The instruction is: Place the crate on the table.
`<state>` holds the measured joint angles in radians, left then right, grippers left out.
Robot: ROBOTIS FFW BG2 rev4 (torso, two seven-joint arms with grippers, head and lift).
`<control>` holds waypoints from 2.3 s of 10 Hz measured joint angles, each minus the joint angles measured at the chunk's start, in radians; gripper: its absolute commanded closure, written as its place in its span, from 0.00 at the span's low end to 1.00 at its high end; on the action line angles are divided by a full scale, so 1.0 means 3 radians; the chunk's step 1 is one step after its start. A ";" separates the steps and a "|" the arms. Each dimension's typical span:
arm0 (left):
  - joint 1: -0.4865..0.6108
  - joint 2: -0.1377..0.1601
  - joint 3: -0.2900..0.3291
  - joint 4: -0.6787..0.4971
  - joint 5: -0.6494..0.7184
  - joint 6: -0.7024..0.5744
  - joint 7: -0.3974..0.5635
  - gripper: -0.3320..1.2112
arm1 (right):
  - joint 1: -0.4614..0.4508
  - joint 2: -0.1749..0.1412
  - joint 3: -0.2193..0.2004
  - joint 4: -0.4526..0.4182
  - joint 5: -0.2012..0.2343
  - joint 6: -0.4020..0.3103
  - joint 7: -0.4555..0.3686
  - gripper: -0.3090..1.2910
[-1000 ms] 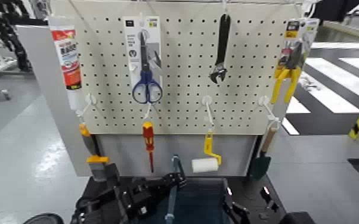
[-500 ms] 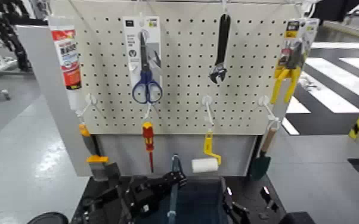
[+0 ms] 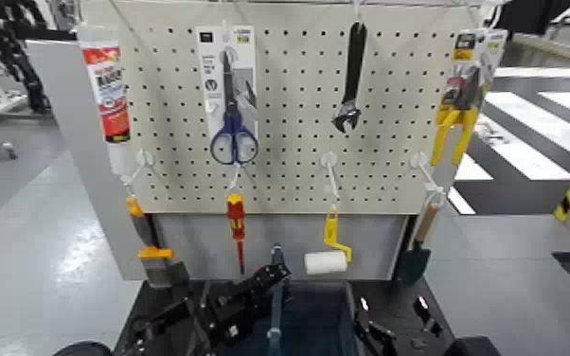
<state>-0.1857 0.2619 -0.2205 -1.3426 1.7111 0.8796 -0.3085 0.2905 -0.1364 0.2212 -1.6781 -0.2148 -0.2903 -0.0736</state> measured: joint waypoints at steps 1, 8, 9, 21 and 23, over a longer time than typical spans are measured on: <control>0.0002 -0.0002 -0.0014 0.0003 0.0002 -0.0013 -0.0024 0.52 | -0.0002 -0.0001 0.0002 0.0007 -0.0002 -0.0004 0.0000 0.28; 0.0471 -0.0133 0.0418 -0.0793 -0.0599 -0.0326 0.0586 0.48 | 0.0006 -0.0005 -0.0011 -0.0002 -0.0013 0.0001 -0.0010 0.28; 0.0547 -0.0138 0.0457 -0.0925 -0.0730 -0.0385 0.0609 0.45 | 0.0008 -0.0003 -0.0011 -0.0005 -0.0014 0.0003 -0.0011 0.28; 0.1603 -0.0261 0.0660 -0.1930 -0.4283 -0.2528 0.0425 0.27 | 0.0062 0.0019 -0.0060 -0.0085 -0.0004 0.0028 -0.0015 0.28; 0.1752 -0.0409 0.0735 -0.2006 -0.4784 -0.2824 0.0475 0.27 | 0.0084 0.0025 -0.0076 -0.0106 0.0000 0.0020 -0.0018 0.28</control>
<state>0.3400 0.1392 0.0001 -1.9445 0.2759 0.0325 -0.1659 0.3157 -0.1289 0.1985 -1.7098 -0.2148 -0.2842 -0.0789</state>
